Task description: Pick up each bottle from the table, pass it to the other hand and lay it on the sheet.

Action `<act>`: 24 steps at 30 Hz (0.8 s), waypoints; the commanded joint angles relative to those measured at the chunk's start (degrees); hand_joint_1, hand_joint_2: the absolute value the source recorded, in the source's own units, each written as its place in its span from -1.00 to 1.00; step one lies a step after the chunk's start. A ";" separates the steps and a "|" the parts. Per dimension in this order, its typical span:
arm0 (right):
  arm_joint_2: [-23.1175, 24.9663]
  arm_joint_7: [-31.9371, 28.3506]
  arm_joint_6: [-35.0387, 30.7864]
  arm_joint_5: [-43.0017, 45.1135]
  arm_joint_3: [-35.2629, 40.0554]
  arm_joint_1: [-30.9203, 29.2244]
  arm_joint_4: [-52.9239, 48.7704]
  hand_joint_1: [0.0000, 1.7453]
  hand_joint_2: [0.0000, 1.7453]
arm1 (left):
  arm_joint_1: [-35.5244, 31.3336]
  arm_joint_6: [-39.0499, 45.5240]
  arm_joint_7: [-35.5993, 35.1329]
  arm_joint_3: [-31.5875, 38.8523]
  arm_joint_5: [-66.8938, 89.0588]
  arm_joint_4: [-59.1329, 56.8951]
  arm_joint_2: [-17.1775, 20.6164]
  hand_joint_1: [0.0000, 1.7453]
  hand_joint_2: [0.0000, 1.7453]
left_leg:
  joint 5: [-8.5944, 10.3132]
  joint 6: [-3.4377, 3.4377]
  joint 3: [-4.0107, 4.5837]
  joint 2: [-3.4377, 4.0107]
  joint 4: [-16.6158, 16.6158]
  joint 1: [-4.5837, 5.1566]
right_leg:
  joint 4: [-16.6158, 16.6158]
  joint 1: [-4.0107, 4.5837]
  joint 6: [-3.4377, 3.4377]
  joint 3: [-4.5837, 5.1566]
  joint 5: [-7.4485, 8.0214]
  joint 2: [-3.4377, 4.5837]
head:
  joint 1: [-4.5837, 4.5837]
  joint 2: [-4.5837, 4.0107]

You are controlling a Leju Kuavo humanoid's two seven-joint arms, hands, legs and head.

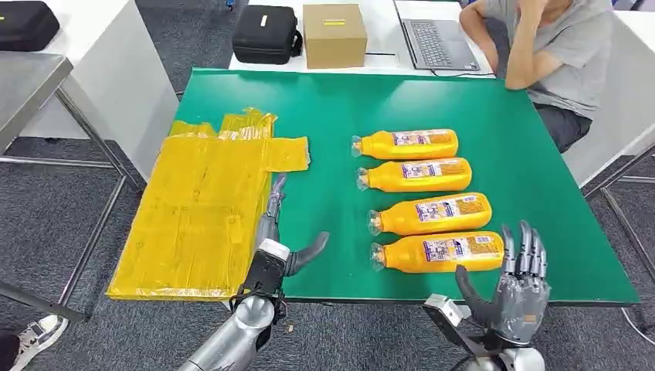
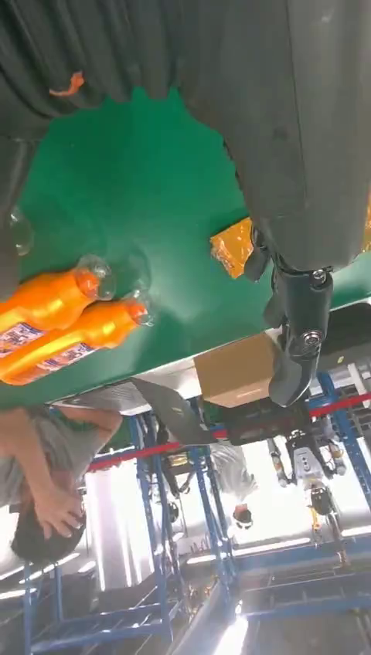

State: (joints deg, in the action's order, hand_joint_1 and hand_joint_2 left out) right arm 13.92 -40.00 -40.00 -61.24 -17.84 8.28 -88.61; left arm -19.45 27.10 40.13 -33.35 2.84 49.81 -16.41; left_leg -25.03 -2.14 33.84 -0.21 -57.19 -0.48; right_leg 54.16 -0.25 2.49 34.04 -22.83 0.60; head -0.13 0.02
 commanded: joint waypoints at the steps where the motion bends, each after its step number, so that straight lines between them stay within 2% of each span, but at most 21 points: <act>1: 0.25 0.00 0.00 0.01 -3.01 -0.94 3.57 -1.00 1.00 | -2.08 -0.29 -0.13 -1.23 -0.16 -3.21 1.27 -1.00 1.00 | -0.04 0.08 -0.28 -0.02 0.10 0.05 | -0.01 -0.04 -0.07 -0.25 -0.10 -0.08 | 0.00 0.00; 4: -0.06 0.00 0.00 -5.81 -5.00 -0.98 4.00 -1.00 1.00 | -1.65 -0.36 -0.13 -0.87 0.48 -2.93 0.97 -1.00 1.00 | -0.11 0.10 -0.38 0.03 0.06 0.08 | 0.05 -0.06 -0.08 -0.32 -0.16 -0.06 | 0.00 0.00; 12: -2.38 0.00 0.00 -13.80 -6.37 -0.32 -1.22 -1.00 1.00 | -1.44 -1.54 -0.13 -0.53 1.19 -2.32 1.10 -1.00 1.00 | -0.03 0.05 -0.16 -0.01 0.06 0.06 | 0.01 -0.06 -0.04 -0.14 -0.08 -0.06 | 0.00 0.00; 15: -6.53 5.59 0.00 -14.72 -2.57 0.64 0.82 -1.00 1.00 | -1.85 -1.83 -0.13 -0.75 0.76 -2.27 1.31 -1.00 1.00 | -0.03 0.04 -0.13 -0.02 0.04 0.01 | -0.03 -0.01 -0.04 -0.15 -0.05 -0.07 | 0.00 0.00; 17: -6.53 5.59 0.00 -14.72 -2.57 0.64 0.82 -1.00 1.00 | -1.85 -1.83 -0.13 -0.75 0.76 -2.27 1.31 -1.00 1.00 | -0.03 0.04 -0.17 0.01 0.06 0.04 | -0.03 -0.03 -0.03 -0.16 -0.05 -0.04 | -0.02 0.00; 18: -12.93 14.79 0.00 -16.91 2.79 0.81 4.94 -1.00 1.00 | -2.10 -2.86 -0.13 -1.43 0.51 -2.11 1.36 -1.00 1.00 | -0.02 0.04 -0.12 0.00 0.04 0.02 | -0.02 -0.02 -0.04 -0.13 -0.04 -0.05 | 0.00 0.00; 19: -15.39 16.88 0.00 -13.97 4.50 0.01 7.33 -1.00 1.00 | -2.37 -2.98 -0.13 -1.67 0.54 -2.40 1.12 -1.00 1.00 | -0.07 0.06 -0.27 0.01 0.06 0.08 | 0.03 -0.07 -0.05 -0.24 -0.11 -0.05 | -0.02 0.00; 24: -18.95 17.65 0.00 -9.97 4.79 -3.26 15.14 -1.00 1.00 | -3.62 -3.76 -0.13 -3.18 0.29 -4.13 0.26 -1.00 1.00 | -0.02 0.02 -0.20 0.02 0.06 0.06 | -0.09 -0.06 -0.01 -0.24 -0.01 -0.04 | 0.00 0.00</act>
State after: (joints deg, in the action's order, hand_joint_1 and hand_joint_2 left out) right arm 4.73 -23.81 -40.04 -74.87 -18.45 8.85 -86.82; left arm -19.48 24.20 40.13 -33.44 3.58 49.81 -16.46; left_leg -25.02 -2.16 33.87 -0.23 -57.19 -0.43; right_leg 54.15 -0.30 2.50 34.03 -22.83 0.58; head -0.13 0.02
